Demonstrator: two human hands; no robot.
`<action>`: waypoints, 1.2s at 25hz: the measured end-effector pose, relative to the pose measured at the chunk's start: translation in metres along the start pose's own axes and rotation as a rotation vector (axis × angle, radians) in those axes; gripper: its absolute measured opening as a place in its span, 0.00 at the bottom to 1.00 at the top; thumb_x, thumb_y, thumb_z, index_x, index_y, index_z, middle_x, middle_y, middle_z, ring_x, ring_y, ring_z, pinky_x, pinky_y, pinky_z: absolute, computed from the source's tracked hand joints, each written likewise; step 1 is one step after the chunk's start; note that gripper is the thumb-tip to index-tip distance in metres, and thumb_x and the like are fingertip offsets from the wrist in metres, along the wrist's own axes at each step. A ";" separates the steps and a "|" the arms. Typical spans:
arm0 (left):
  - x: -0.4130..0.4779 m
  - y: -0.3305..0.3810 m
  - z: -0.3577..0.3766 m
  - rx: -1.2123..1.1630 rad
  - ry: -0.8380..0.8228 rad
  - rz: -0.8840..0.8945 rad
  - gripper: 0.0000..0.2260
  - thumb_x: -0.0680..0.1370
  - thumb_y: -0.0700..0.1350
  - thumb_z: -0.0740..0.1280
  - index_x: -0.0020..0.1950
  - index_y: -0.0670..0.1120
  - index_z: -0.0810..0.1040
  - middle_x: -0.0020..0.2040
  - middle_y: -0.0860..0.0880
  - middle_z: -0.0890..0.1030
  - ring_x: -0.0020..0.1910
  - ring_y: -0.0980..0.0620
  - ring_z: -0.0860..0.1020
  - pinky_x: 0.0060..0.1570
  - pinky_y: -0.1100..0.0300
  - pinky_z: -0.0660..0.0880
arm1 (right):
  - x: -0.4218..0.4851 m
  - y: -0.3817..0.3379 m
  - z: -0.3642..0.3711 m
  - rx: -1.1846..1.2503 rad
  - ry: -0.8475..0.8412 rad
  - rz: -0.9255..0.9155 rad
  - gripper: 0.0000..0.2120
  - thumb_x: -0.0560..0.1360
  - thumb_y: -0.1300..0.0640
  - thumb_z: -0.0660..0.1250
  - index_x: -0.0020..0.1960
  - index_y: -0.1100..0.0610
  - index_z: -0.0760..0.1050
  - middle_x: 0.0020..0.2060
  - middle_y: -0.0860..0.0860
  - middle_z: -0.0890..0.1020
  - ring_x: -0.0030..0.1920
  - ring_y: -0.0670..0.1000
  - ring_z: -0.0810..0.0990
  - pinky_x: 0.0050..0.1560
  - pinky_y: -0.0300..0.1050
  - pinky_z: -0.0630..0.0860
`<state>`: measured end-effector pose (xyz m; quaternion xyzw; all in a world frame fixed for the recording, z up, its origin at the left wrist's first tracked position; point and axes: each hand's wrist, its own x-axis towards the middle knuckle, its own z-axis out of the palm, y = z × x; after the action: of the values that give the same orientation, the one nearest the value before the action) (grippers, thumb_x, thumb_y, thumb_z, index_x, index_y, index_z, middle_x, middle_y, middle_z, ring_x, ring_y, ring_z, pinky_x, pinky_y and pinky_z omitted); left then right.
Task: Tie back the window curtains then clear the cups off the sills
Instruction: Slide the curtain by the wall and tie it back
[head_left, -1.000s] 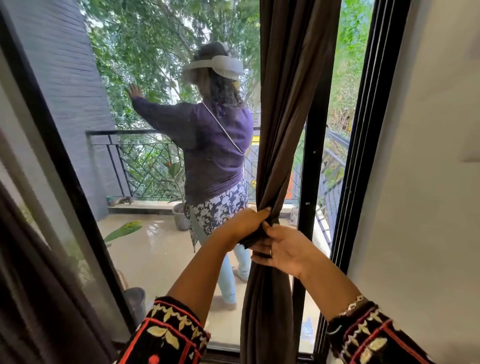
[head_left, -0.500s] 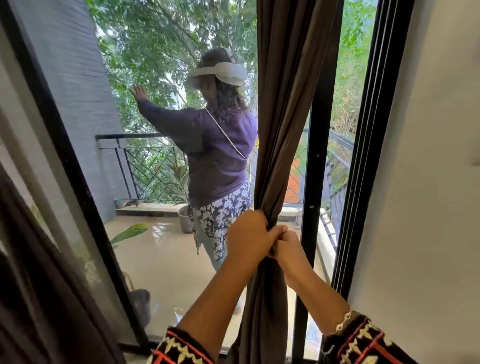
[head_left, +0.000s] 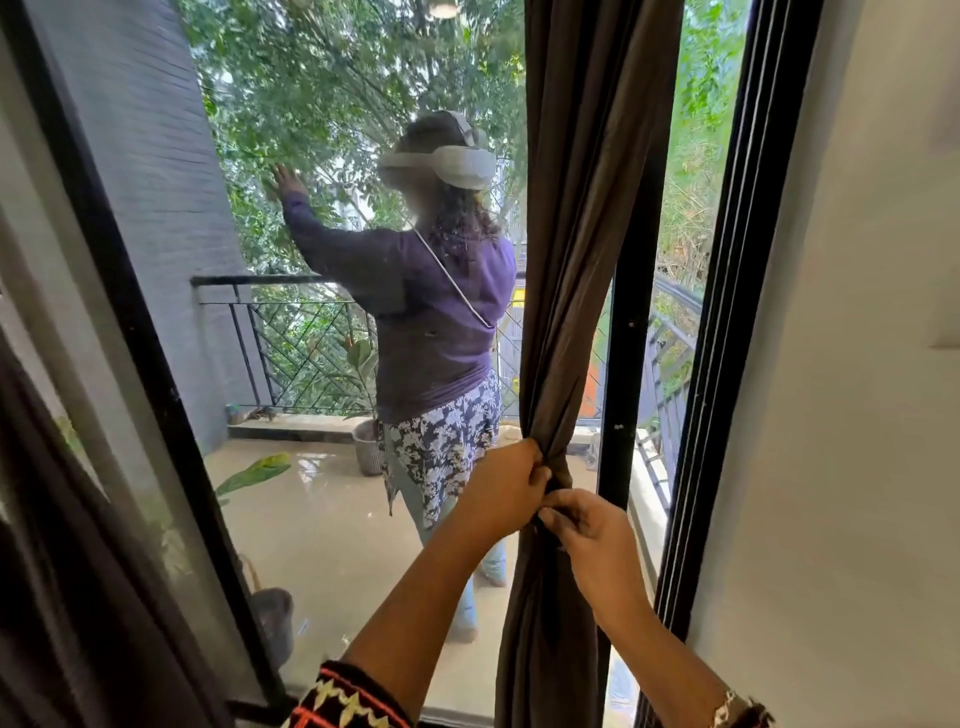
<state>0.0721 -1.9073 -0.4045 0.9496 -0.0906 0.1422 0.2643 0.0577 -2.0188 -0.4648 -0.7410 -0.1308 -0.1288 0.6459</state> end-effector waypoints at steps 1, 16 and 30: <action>-0.001 -0.002 0.002 -0.050 0.010 0.015 0.07 0.77 0.38 0.60 0.51 0.36 0.74 0.48 0.37 0.80 0.49 0.41 0.77 0.47 0.55 0.70 | -0.002 0.001 -0.003 0.057 0.034 0.056 0.08 0.73 0.66 0.68 0.43 0.53 0.77 0.31 0.49 0.81 0.36 0.48 0.82 0.37 0.40 0.77; -0.019 -0.007 0.008 -0.803 0.024 -0.084 0.10 0.74 0.26 0.61 0.53 0.29 0.76 0.22 0.57 0.78 0.21 0.65 0.73 0.25 0.77 0.66 | -0.001 0.002 -0.019 -0.734 0.025 -0.846 0.03 0.68 0.64 0.68 0.40 0.57 0.79 0.39 0.50 0.79 0.42 0.48 0.74 0.40 0.39 0.74; -0.042 -0.005 0.035 -0.291 0.487 0.156 0.04 0.76 0.45 0.59 0.46 0.45 0.71 0.41 0.51 0.72 0.38 0.60 0.68 0.38 0.72 0.65 | 0.066 -0.028 -0.014 -0.650 0.228 -1.025 0.14 0.74 0.51 0.63 0.36 0.59 0.79 0.30 0.49 0.82 0.35 0.48 0.66 0.38 0.41 0.67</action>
<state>0.0414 -1.9174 -0.4494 0.8296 -0.1169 0.3714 0.4001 0.1090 -2.0273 -0.4134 -0.7244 -0.3542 -0.5346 0.2529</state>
